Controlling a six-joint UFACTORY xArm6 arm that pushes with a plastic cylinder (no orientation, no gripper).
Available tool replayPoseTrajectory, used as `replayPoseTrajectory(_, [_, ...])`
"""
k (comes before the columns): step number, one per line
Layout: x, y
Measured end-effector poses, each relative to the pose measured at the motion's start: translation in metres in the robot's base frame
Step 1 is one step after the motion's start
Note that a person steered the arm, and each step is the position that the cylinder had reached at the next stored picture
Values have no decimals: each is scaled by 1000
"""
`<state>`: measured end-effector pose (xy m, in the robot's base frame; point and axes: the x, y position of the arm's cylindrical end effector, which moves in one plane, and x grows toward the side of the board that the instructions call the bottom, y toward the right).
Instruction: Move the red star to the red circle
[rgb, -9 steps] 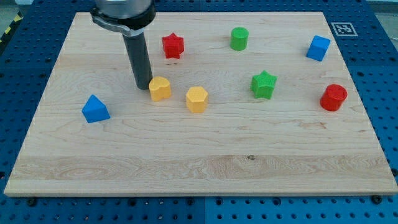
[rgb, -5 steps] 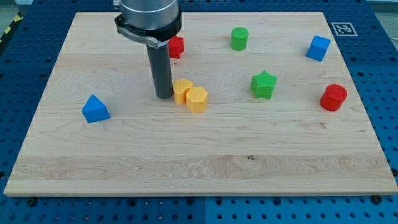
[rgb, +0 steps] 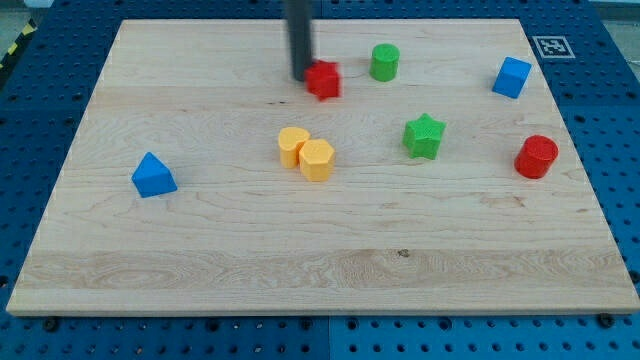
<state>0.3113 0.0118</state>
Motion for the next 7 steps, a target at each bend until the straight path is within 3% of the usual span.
replayPoseTrajectory(1, [2, 47])
replayPoseTrajectory(2, [2, 47])
replayPoseTrajectory(4, [29, 100])
replayPoseTrajectory(7, [44, -8])
